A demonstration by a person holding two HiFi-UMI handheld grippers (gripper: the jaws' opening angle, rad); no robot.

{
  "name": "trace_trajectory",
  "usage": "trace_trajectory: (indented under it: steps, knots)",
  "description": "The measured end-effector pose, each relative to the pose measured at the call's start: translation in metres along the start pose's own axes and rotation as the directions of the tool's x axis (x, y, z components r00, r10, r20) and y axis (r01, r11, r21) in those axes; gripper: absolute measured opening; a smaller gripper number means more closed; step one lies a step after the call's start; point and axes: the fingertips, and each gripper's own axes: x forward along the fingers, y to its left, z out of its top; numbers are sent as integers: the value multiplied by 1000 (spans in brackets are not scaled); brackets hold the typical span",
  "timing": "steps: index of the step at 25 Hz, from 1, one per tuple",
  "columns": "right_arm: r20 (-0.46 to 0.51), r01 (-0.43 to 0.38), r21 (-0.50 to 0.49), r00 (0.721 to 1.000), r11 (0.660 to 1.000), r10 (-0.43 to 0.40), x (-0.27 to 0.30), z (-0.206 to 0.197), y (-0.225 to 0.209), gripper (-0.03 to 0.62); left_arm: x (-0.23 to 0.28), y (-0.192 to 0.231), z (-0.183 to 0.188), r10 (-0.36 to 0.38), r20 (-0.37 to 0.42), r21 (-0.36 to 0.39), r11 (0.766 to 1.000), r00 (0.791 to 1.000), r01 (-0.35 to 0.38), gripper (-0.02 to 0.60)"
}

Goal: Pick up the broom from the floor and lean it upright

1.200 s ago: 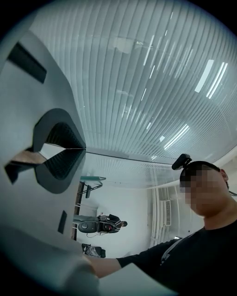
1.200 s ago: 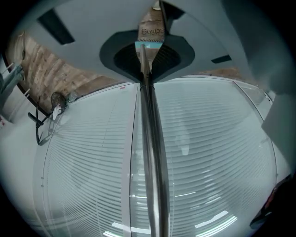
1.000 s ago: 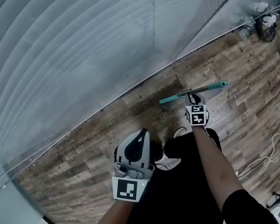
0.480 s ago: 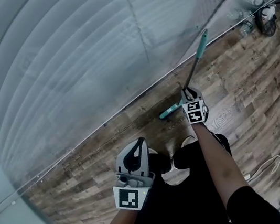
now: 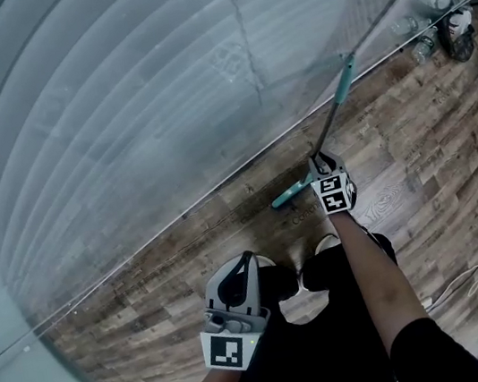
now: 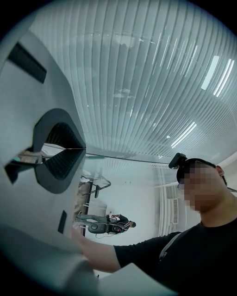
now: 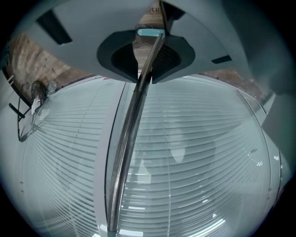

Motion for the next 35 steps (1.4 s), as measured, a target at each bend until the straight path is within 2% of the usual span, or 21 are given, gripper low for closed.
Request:
trace_trajectory:
  steps: [7,14,19,22,28,32,35]
  knots:
    - [1,-5,-89,1000,996,5,1,7,-1,95,-6,8,-3,18,10,-33,999,1000,-18,18]
    - [33,-6,-55,999,998,8,-5,20,-1,153,-9,1,-4,-21,-1,-48,999,1000,21,18]
    - [27,9,-31,1000,999,-8,-16,24,-3,170,-15,2,0,-29,-25,-66,997,999,27,18]
    - [27,28,-51,999,998,-27,-30,26,-4,171,-19,1,5,-41,-26,-57,998,999,39,18]
    - [61,47,-104,997,993,-41,-75,61,-5,170,-18,-4,31,-67,-35,-81,995,997,64,18]
    - [90,48,-71,995,996,-42,-133,82,-3,170,-25,-12,67,-64,-19,-85,994,998,62,18]
    - [129,61,-4,990,998,-60,-179,102,-7,170,-30,-18,90,-71,-22,-73,995,997,69,18]
